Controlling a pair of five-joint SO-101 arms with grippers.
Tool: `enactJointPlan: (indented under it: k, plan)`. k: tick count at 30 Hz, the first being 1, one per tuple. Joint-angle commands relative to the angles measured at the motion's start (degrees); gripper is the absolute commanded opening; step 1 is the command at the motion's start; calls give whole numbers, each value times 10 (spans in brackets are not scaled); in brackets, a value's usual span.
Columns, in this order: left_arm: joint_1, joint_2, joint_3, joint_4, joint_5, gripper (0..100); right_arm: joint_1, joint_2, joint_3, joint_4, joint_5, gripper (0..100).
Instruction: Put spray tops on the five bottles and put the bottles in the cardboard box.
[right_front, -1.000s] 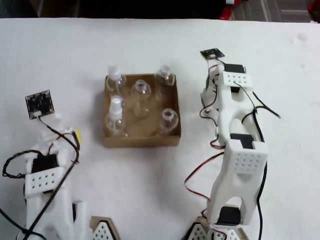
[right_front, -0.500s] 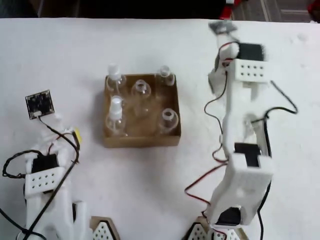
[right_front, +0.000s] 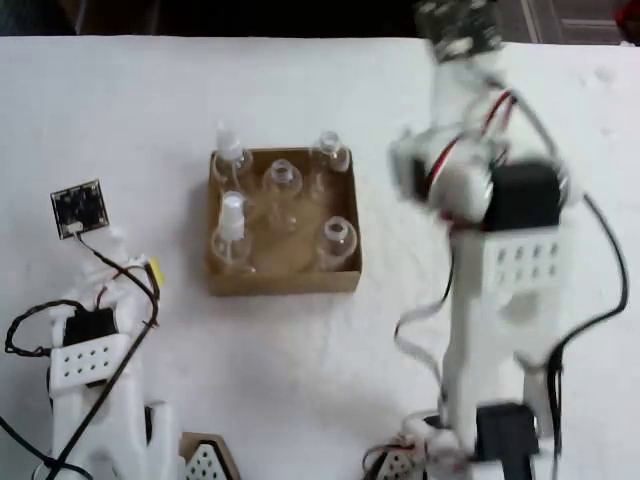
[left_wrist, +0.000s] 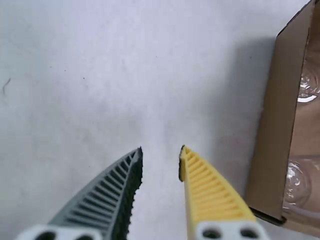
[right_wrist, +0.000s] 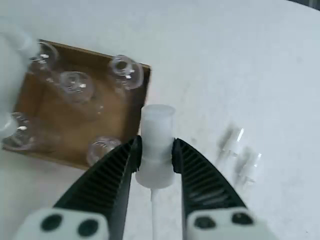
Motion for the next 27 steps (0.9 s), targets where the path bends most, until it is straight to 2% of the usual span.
enactJointPlan:
  k: [1, 7, 16, 21, 27]
  plan:
    - [7, -7, -2, -13, -4, 120, -64, -113, 67, -87, -31, 16]
    - [7, -7, -2, -13, -4, 120, -115, -202, 222, -310, -31, 16]
    - [7, -7, -2, -13, -4, 120, -140, -102, 317, -662, -31, 16]
    - [7, -7, -2, -14, -5, 120, -146, 11, 292, -756, -31, 16]
    - [7, -7, -2, -17, -5, 120, -148, 98, 225, -766, -34, 16]
